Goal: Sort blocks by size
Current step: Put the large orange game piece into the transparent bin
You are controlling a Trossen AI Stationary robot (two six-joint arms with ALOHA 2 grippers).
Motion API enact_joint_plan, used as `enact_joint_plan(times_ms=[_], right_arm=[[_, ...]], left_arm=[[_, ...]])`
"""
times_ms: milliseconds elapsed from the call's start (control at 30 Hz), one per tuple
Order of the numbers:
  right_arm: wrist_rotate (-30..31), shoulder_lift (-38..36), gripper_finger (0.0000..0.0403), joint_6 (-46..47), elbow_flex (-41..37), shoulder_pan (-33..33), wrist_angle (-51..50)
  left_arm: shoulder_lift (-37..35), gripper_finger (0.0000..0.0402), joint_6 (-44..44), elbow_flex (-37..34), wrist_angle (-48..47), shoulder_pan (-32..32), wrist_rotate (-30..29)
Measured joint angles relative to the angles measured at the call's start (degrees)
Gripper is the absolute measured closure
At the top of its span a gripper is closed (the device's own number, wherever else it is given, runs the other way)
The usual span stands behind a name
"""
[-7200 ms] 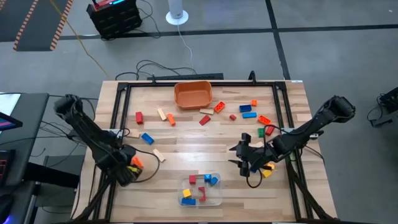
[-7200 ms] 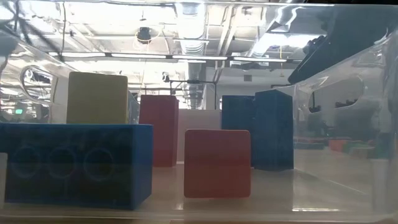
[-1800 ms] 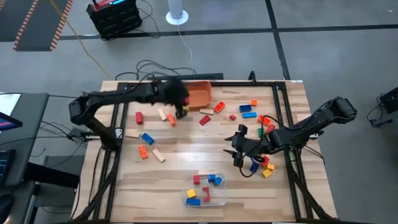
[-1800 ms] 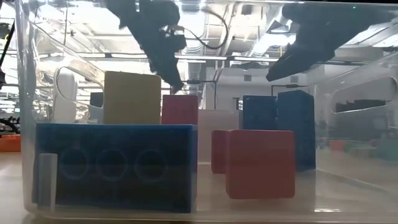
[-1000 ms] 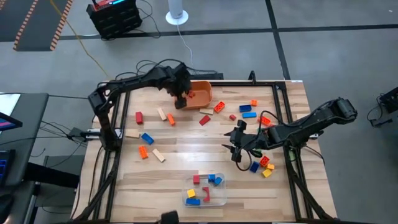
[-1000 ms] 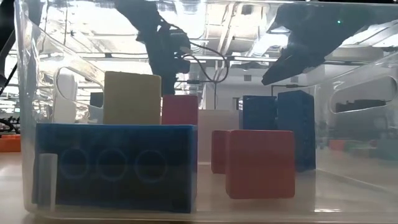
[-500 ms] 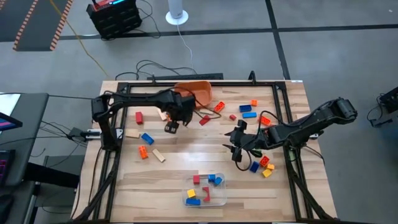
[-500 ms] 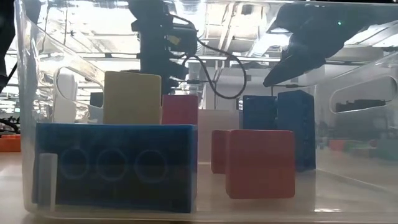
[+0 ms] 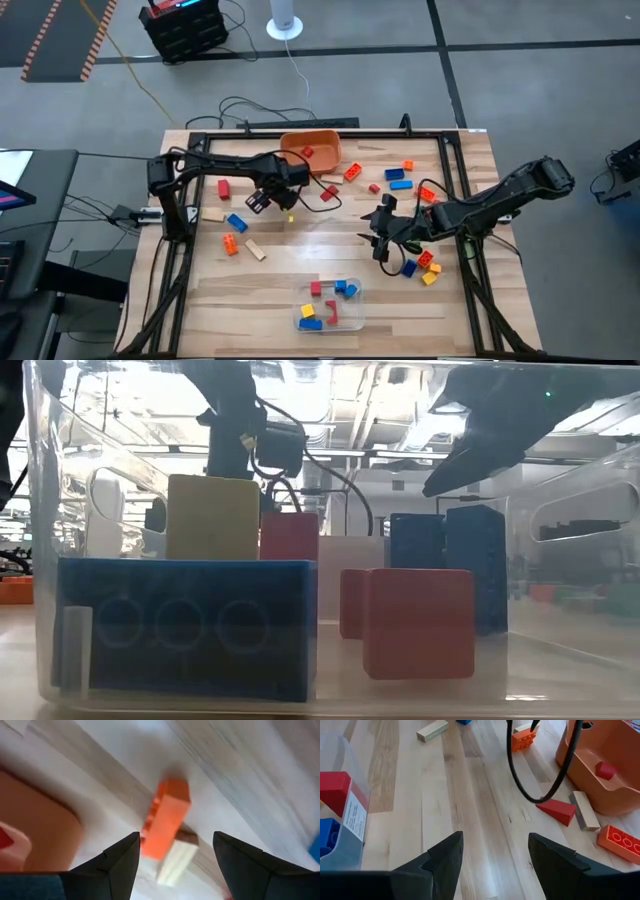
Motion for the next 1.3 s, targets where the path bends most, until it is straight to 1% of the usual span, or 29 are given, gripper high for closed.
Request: enact_joint_plan(times_ms=[200,300,367,500,633,700,767,800,867,1000,1067,1100,1200,1233,1300], right_arm=[[0.0,0.0,0.0148,0.0,0.0,-0.4,0.0],[0.0,0.0,0.0148,0.0,0.0,-0.4,0.0],[0.0,0.0,0.0148,0.0,0.0,-0.2,0.0],[0.0,0.0,0.0148,0.1,0.0,0.1,0.5],[0.0,0.0,0.0148,0.1,0.0,0.0,0.6],[0.0,0.0,0.0148,0.1,0.0,0.1,0.6],[0.0,0.0,0.0148,0.1,0.0,0.1,0.5],[0.0,0.0,0.0148,0.1,0.0,0.1,0.5],[0.0,0.0,0.0148,0.1,0.0,0.1,0.5],[0.0,0.0,0.0148,0.4,0.0,0.1,0.4],[0.0,0.0,0.0148,0.8,0.0,0.1,0.4],[0.0,0.0,0.0148,1.2,0.0,0.1,0.4],[0.0,0.0,0.0148,1.5,0.0,0.1,0.4],[0.0,0.0,0.0148,1.5,0.0,0.1,0.3],[0.0,0.0,0.0148,1.5,0.0,0.1,0.3]], left_arm=[[0.0,0.0155,4.7,-3.7,8.2,-0.5,-0.7],[0.0,0.0156,6.8,-5.3,9.0,-0.4,-0.8],[0.0,0.0163,7.2,-6.4,9.4,-0.2,-0.8],[0.0,0.0199,7.2,-8.4,10.7,0.0,-0.9],[0.0,0.0249,7.6,-9.8,12.7,0.0,-1.1],[0.0,0.0279,8.0,-9.8,13.0,-0.3,-2.9],[0.0,0.031,8.1,-9.8,14.0,-0.5,-6.5],[0.0,0.0319,7.9,-9.5,13.9,-0.7,-7.9],[0.0,0.0319,6.7,-8.2,12.6,-0.7,-9.1],[0.0,0.0319,2.3,-5.0,12.1,-0.7,-8.9],[0.0,0.0319,-1.3,-2.6,12.1,-0.6,-5.9],[0.0,0.0319,-3.3,-1.2,12.4,-0.3,-2.7],[0.0,0.0314,-8.5,2.9,13.4,1.3,10.2],[0.0,0.031,-10.1,4.0,15.0,2.0,13.2],[0.0,0.0306,-12.1,6.2,18.8,3.9,15.1]])
